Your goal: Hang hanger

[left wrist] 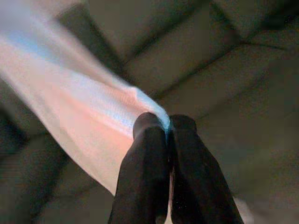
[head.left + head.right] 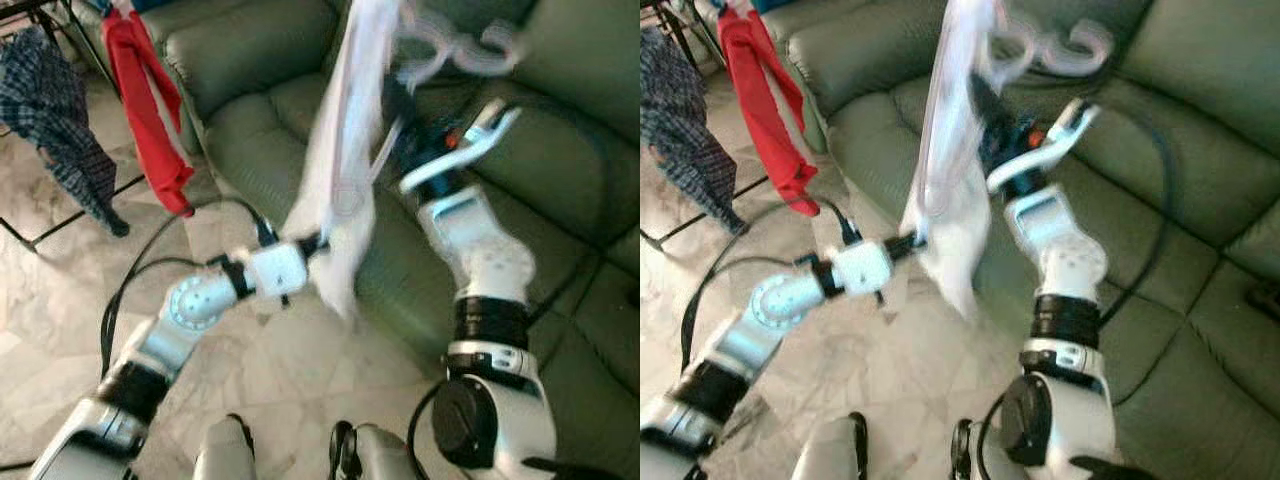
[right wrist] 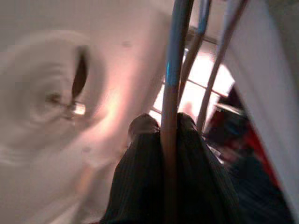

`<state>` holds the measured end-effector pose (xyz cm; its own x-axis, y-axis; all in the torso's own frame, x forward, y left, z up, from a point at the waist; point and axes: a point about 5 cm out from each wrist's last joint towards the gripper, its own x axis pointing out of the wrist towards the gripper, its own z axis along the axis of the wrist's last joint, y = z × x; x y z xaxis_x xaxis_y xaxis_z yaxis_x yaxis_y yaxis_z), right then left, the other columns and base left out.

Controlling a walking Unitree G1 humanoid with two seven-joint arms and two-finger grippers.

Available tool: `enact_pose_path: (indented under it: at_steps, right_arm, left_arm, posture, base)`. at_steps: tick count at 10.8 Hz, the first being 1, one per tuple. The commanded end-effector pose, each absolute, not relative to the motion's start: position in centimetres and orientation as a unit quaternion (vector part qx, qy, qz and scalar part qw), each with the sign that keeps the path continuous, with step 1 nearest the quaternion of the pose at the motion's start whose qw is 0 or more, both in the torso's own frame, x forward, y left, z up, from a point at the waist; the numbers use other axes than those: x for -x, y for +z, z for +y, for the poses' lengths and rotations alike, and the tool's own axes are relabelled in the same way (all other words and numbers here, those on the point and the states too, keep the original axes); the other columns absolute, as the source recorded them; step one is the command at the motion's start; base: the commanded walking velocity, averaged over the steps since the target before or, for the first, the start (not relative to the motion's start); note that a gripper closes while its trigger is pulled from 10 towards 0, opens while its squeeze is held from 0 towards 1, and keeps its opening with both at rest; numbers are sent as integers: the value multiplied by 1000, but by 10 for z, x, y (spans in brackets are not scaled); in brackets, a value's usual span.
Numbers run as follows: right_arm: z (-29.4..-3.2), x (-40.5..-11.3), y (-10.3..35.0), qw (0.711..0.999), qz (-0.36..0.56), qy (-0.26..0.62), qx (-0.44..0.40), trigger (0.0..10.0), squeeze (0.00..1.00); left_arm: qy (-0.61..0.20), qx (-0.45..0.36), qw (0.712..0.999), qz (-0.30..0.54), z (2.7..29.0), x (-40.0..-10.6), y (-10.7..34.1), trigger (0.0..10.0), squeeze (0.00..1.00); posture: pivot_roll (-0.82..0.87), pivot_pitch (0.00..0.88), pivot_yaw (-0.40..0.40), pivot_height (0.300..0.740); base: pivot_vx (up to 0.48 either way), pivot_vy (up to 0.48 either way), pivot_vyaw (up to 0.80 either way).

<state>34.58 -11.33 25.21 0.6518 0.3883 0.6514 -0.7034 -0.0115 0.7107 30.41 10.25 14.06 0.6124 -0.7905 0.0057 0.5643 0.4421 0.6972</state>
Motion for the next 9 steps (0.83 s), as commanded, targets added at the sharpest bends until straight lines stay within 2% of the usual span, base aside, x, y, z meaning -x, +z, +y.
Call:
enact_pose_path:
  at_steps: [1, 2, 3, 4, 5, 6, 7, 8, 9]
  right_arm:
    - [-119, -324, 312, 635, -245, 484, -551, 10000, 0]
    - [-112, -315, 311, 642, -229, 527, -507, 10000, 0]
    - [-99, -316, 274, 713, -144, 532, -433, 10000, 0]
    - [-98, -327, 237, 798, -82, 478, -358, 10000, 0]
    - [-111, -340, 217, 836, -50, 390, -383, 10000, 0]
    - [-118, -343, 206, 849, -25, 353, -392, 10000, 0]
    - [-143, -340, 170, 907, 7, 293, -302, 10000, 0]
    - [-166, -343, 158, 920, 17, 222, -323, 10000, 0]
    - [-185, -346, 148, 917, 25, 148, -369, 10000, 0]
  left_arm:
    - [-396, -347, 833, -173, 105, -307, 141, 10000, 0]
    - [-386, -353, 833, -180, 106, -310, 142, 10000, 0]
    - [-381, -354, 835, -180, 105, -311, 140, 10000, 0]
    - [-371, -356, 838, -181, 106, -310, 139, 10000, 0]
    - [-365, -361, 840, -178, 108, -310, 136, 10000, 0]
    - [-361, -373, 837, -173, 111, -310, 134, 10000, 0]
    - [-349, -401, 830, -166, 126, -314, 132, 10000, 0]
    - [-336, -418, 827, -167, 136, -317, 137, 10000, 0]
    - [-317, -428, 828, -173, 146, -321, 144, 10000, 0]
  posture:
    - [20, 116, -60, 740]
    - [19, 105, -66, 740]
    - [24, 102, -72, 740]
    - [24, 102, -73, 740]
    - [27, 102, -79, 740]
    - [27, 102, -79, 740]
    - [25, 102, -79, 740]
    - [20, 103, -77, 740]
    - [17, 104, -73, 740]
  base:
    - [0, 0, 0]
    - [0, 0, 0]
    - [0, 0, 0]
    - [0, 0, 0]
    - [0, 0, 0]
    - [0, 0, 0]
    - [0, 0, 0]
    - [0, 0, 0]
    - [0, 0, 0]
